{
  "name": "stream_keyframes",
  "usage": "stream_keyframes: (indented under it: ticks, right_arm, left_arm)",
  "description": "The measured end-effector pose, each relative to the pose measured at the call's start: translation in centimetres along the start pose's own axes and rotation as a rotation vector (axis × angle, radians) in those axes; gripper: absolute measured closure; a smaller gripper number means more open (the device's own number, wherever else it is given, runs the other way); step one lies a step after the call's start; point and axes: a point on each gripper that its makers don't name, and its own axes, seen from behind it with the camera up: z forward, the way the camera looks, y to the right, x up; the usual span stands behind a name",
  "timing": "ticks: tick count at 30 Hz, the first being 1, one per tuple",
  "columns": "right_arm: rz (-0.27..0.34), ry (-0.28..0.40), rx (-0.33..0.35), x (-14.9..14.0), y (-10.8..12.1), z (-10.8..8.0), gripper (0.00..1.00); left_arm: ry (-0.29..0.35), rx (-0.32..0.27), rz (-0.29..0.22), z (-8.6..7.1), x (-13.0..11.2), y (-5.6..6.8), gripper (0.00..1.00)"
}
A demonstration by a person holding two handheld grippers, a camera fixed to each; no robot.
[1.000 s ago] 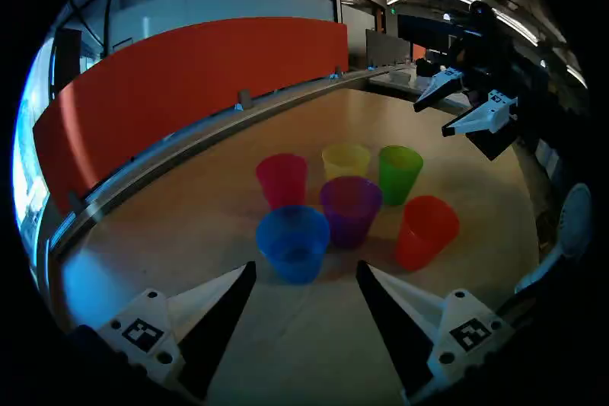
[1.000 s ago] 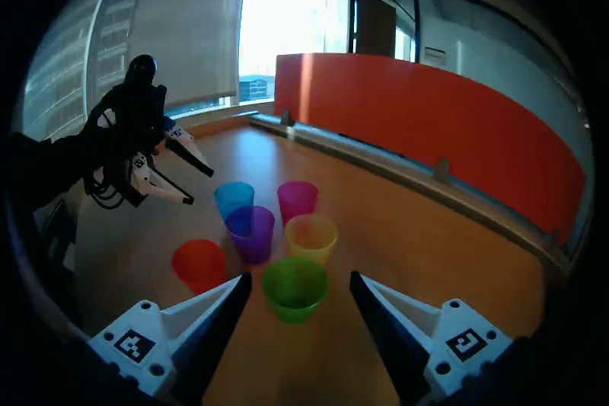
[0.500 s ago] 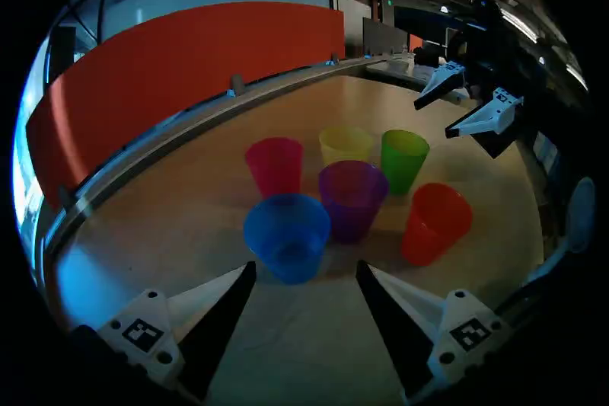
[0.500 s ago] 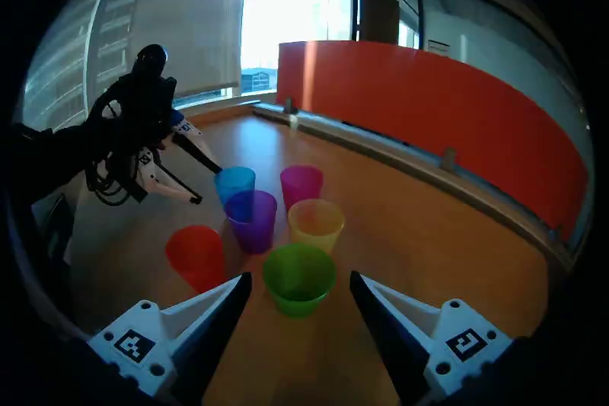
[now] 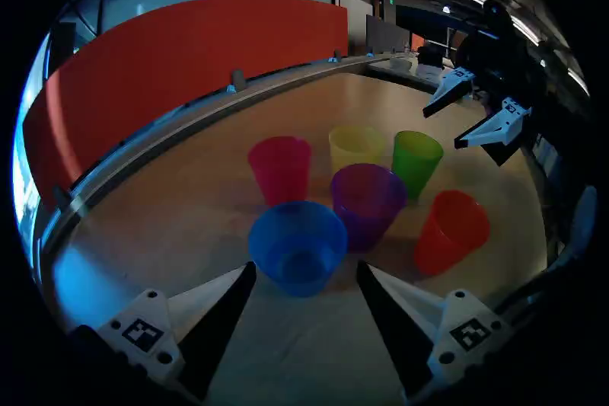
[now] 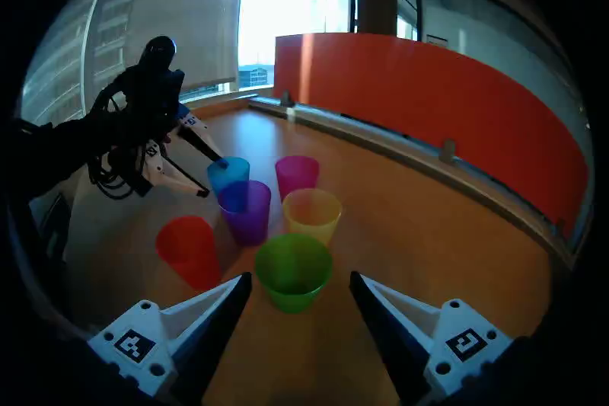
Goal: Pour water
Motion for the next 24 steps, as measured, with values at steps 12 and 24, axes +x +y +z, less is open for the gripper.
stream_keyframes:
  ticks: [12,24]
  right_arm:
    - [0.009,-0.001,-0.003,-0.3,0.4,0.2,0.0]
    - [0.011,-0.002,-0.006,-0.5,0.6,0.2,0.0]
  left_arm:
    - [-0.005,0.009,0.013,1.5,0.7,-0.5,0.02]
    - [-0.014,0.029,0.026,2.3,0.5,-0.8,0.15]
